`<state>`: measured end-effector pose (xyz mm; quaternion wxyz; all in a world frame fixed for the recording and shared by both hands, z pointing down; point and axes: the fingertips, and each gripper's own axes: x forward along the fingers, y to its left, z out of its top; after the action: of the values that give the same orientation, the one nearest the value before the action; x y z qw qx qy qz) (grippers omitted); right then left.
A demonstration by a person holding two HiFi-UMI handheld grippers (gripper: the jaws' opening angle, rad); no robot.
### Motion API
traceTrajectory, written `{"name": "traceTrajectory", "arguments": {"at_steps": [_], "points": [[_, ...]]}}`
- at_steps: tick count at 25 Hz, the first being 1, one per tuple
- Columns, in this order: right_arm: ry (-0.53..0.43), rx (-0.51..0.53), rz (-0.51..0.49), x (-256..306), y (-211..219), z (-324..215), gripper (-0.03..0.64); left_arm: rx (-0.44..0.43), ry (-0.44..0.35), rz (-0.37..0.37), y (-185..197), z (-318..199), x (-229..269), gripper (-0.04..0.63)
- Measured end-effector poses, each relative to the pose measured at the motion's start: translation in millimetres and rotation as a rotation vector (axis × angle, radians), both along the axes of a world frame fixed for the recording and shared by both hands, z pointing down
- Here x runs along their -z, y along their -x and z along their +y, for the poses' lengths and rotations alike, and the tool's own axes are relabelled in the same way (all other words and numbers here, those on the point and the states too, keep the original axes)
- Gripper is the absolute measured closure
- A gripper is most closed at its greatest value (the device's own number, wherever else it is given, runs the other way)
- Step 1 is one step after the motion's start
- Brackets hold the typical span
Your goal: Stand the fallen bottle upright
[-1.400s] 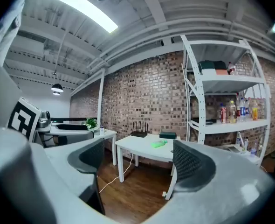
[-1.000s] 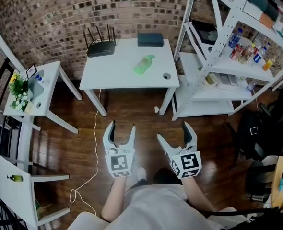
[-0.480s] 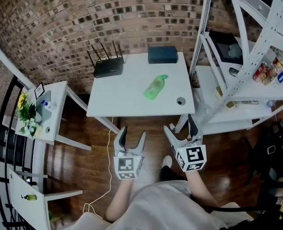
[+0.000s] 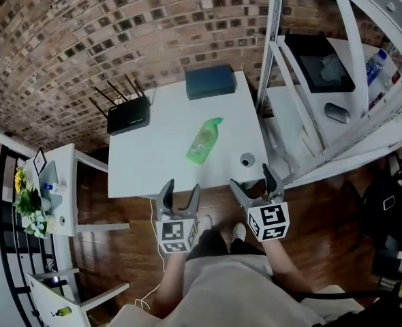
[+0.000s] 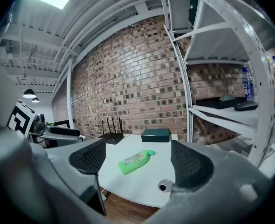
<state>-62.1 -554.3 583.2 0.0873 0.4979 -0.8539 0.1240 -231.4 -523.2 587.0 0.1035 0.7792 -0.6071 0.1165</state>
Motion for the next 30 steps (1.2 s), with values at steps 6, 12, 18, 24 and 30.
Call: {"name": "traceTrajectory", "arguments": {"at_steps": [6, 12, 18, 24, 30], "points": [[0.064, -0.087, 0.013, -23.7, -12.6, -64.4, 0.195, -0.166, 0.105, -0.023, -18.0, -97.1, -45.4, 0.285], [0.122, -0.186, 0.015, -38.6, -23.9, -118.6, 0.195, -0.352, 0.255, -0.136, -37.8, -196.7, -107.9, 0.267], [0.203, -0.195, -0.003, -73.8, -6.4, -154.9, 0.196, -0.477, 0.424, -0.271, -49.5, -267.9, -186.4, 0.263], [0.254, -0.197, 0.013, -89.0, 0.9, -169.5, 0.196, -0.589, 0.561, -0.315, -64.3, -305.5, -241.6, 0.274], [0.279, -0.235, 0.000, -93.8, -0.3, -177.4, 0.196, -0.698, 0.615, -0.383, -77.1, -315.6, -264.3, 0.355]]}}
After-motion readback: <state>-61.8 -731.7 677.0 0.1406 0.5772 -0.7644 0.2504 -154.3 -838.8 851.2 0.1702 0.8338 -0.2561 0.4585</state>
